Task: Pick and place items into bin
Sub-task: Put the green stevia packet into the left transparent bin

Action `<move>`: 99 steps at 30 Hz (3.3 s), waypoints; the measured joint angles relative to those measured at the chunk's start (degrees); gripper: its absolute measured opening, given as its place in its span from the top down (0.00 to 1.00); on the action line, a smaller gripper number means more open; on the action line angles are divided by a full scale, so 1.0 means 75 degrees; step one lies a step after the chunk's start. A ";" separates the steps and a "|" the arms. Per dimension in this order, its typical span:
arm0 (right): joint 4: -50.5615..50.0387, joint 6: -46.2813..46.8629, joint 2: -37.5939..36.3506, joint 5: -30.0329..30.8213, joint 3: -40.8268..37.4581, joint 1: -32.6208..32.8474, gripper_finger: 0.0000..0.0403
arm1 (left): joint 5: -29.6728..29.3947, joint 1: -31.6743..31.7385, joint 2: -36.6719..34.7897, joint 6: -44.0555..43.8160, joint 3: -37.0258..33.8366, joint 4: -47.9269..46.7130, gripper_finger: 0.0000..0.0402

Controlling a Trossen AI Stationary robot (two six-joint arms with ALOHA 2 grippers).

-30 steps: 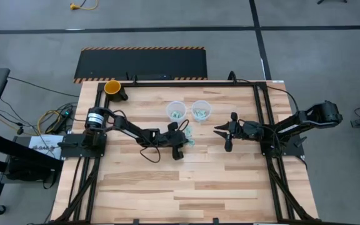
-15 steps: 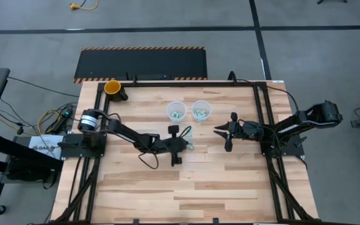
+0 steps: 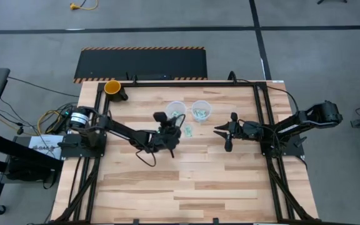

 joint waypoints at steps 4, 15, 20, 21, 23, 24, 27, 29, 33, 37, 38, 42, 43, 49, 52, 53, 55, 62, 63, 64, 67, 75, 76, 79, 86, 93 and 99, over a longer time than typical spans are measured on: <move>0.0000 0.0000 0.0000 -0.0002 0.0000 -0.0006 0.81 | -0.0674 0.0239 0.0000 0.0077 0.0000 -0.0064 1.00; 0.0000 0.0000 0.0001 0.0000 0.0000 -0.0006 0.81 | -0.0496 0.0609 -0.0003 -0.0303 0.0000 -0.0069 1.00; 0.0000 0.0000 0.0000 0.0001 0.0000 -0.0006 0.81 | -0.0499 0.0617 -0.0006 -0.0400 0.0003 -0.0055 1.00; 0.0000 -0.0002 0.0001 -0.0001 0.0000 -0.0006 0.81 | -0.0499 0.0617 -0.0006 -0.0400 0.0003 -0.0052 1.00; 0.0000 -0.0002 0.0000 0.0001 0.0000 -0.0006 0.81 | -0.0499 0.0617 -0.0006 -0.0400 0.0003 -0.0047 1.00; 0.0000 -0.0002 0.0001 0.0000 0.0000 -0.0006 0.81 | -0.0499 0.0617 -0.0006 -0.0402 0.0003 -0.0049 1.00; 0.0000 -0.0003 0.0002 -0.0001 0.0000 -0.0006 0.81 | -0.0499 0.0614 -0.0006 -0.0403 0.0006 -0.0044 0.96; 0.0001 -0.0002 0.0001 -0.0001 0.0000 -0.0006 0.81 | -0.0502 0.0617 -0.0006 -0.0403 0.0006 -0.0044 0.92; 0.0003 0.0000 0.0000 -0.0001 0.0000 -0.0006 0.81 | -0.0502 0.0614 -0.0009 -0.0403 0.0009 -0.0044 0.81; 0.0003 -0.0003 0.0002 -0.0002 0.0000 -0.0006 0.81 | -0.0505 0.0617 -0.0009 -0.0401 0.0009 -0.0044 0.72; 0.0003 -0.0003 0.0001 -0.0002 0.0000 -0.0006 0.81 | -0.0508 0.0617 -0.0009 -0.0400 0.0009 -0.0044 0.71; 0.0003 -0.0002 0.0000 -0.0001 0.0000 -0.0006 0.81 | -0.0481 0.0614 -0.0009 -0.0403 0.0009 -0.0029 0.66; 0.0003 -0.0002 0.0000 -0.0001 0.0000 -0.0006 0.81 | -0.0406 0.0614 -0.0009 -0.0400 0.0009 -0.0003 0.65; 0.0003 -0.0003 0.0003 -0.0001 0.0000 -0.0006 0.81 | 0.0685 0.0549 -0.0015 -0.0403 0.0009 0.0492 0.64; 0.0003 -0.0003 0.0001 0.0001 0.0000 -0.0006 0.81 | 0.2254 0.0387 -0.0015 -0.0275 0.0009 0.1039 0.64; 0.0003 -0.0003 0.0001 0.0001 -0.0003 -0.0006 0.81 | 0.2888 0.0330 -0.0017 -0.0226 0.0009 0.1222 0.64; 0.0003 -0.0003 0.0001 0.0001 -0.0003 -0.0006 0.81 | 0.4189 0.0261 -0.0015 -0.0181 0.0009 0.1530 0.64; 0.0003 -0.0003 0.0000 0.0001 -0.0003 -0.0006 0.81 | 0.6729 0.0296 0.0027 -0.0640 0.0011 0.1787 0.64; 0.0003 -0.0003 0.0002 0.0001 -0.0003 -0.0006 0.81 | 0.6702 0.0342 0.0035 -0.0850 0.0006 0.1758 0.64; 0.0003 -0.0003 0.0000 0.0001 -0.0003 -0.0006 0.81 | 0.6648 0.0396 0.0038 -0.1072 -0.0008 0.1714 0.64; 0.0003 -0.0003 0.0000 0.0001 -0.0003 -0.0006 0.81 | 0.6598 0.0582 0.0038 -0.1697 -0.0140 0.1663 0.64; 0.0003 -0.0003 0.0001 0.0001 -0.0003 -0.0006 0.81 | 0.6706 0.0692 0.0052 -0.2242 -0.0530 0.1775 0.64; 0.0003 -0.0002 0.0000 0.0001 -0.0003 -0.0006 0.81 | 0.6705 0.0692 0.0052 -0.2242 -0.0530 0.1780 0.64; 0.0003 -0.0003 0.0001 0.0001 -0.0003 -0.0006 0.81 | 0.6663 0.0686 0.0052 -0.2252 -0.0530 0.1807 0.64; 0.0005 -0.0001 0.0000 0.0001 -0.0003 -0.0006 0.81 | 0.6442 0.0674 0.0052 -0.2394 -0.0530 0.1795 0.64; 0.0003 0.0000 0.0003 0.0001 -0.0003 -0.0006 0.81 | 0.6428 0.0454 0.0055 -0.2666 -0.0530 0.1800 0.64; 0.0006 0.0000 0.0000 0.0001 -0.0003 -0.0006 0.81 | 0.6332 0.0006 0.0292 -0.3100 -0.0521 0.2147 0.64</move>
